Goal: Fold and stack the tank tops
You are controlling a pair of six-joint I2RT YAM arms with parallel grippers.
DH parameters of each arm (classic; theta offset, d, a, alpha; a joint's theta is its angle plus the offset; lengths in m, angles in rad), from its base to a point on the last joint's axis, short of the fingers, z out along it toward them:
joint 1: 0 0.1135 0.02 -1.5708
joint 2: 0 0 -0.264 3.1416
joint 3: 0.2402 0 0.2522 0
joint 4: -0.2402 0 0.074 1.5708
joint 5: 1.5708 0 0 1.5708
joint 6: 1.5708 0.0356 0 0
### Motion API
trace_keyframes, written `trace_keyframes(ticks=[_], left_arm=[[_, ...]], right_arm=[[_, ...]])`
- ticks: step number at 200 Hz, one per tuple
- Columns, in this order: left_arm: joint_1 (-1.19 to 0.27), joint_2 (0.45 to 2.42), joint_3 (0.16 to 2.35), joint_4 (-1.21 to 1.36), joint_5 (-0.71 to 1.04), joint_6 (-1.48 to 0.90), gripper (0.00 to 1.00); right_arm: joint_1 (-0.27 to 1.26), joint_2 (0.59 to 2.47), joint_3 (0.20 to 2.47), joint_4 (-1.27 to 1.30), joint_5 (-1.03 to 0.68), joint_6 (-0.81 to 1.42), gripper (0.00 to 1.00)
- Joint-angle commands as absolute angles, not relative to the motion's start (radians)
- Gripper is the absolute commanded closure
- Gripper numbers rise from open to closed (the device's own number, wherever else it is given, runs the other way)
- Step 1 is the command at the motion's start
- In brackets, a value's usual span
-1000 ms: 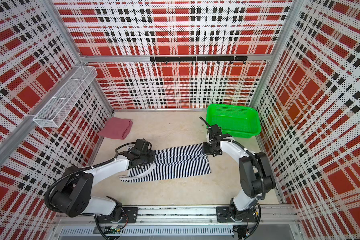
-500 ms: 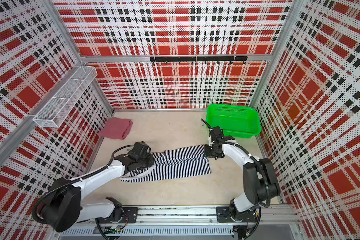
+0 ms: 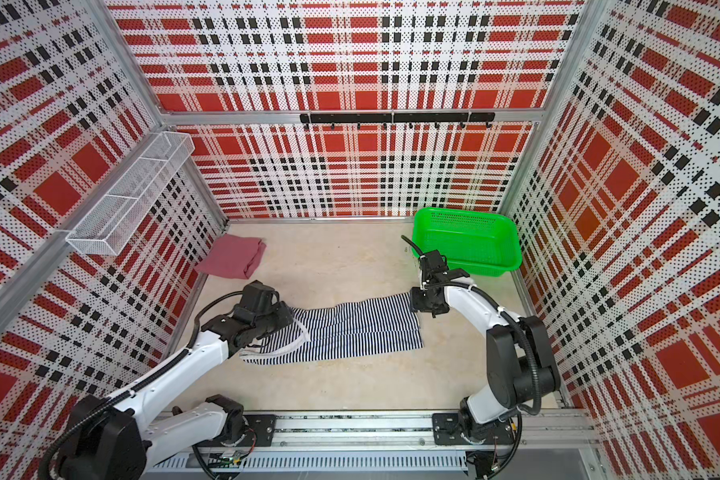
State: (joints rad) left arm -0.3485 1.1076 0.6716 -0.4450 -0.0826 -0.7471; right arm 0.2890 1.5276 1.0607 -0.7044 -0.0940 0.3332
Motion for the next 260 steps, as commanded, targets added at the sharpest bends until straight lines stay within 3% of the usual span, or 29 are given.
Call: trace_keyframes(ticks=[1, 30, 91, 108, 142, 173, 205, 216, 219, 238, 260], left_arm=[[-0.336, 1.167, 0.691, -0.402, -0.08, -0.693, 0.49], [-0.369, 1.311, 0.661, -0.254, -0.043, -0.714, 0.55], [-0.33, 1.557, 0.627, -0.033, -0.009, -0.701, 0.6], [-0.325, 1.663, 0.69, 0.001, 0.0, -0.679, 0.59], [-0.326, 1.935, 0.952, 0.012, 0.066, -0.604, 0.51], [-0.356, 2.178, 1.29, -0.038, 0.165, -0.523, 0.5], [-0.397, 2.212, 1.571, -0.174, 0.098, -0.376, 0.37], [-0.395, 2.182, 1.619, -0.218, 0.072, -0.333, 0.35], [-0.392, 2.172, 1.627, -0.227, 0.066, -0.326, 0.35], [-0.37, 2.112, 1.633, -0.263, 0.042, -0.314, 0.35], [-0.341, 2.082, 1.554, -0.266, 0.051, -0.345, 0.36]], right_arm=[[0.319, 1.496, 1.075, -0.66, -0.094, 0.299, 0.44], [0.425, 1.598, 1.092, -0.612, -0.083, 0.281, 0.48], [0.448, 1.746, 1.034, -0.504, -0.036, 0.309, 0.85], [0.448, 1.729, 0.98, -0.481, 0.007, 0.34, 0.89], [0.482, 1.661, 0.78, -0.396, -0.059, 0.47, 0.87], [0.657, 1.588, 0.659, -0.301, -0.164, 0.632, 0.83], [0.713, 1.376, 0.71, -0.312, 0.051, 0.625, 0.56], [0.687, 1.329, 0.726, -0.288, 0.096, 0.6, 0.29], [0.678, 1.324, 0.729, -0.282, 0.107, 0.599, 0.26], [0.591, 1.385, 0.804, -0.296, -0.035, 0.471, 0.32], [0.569, 1.53, 0.933, -0.434, -0.05, 0.376, 0.5]])
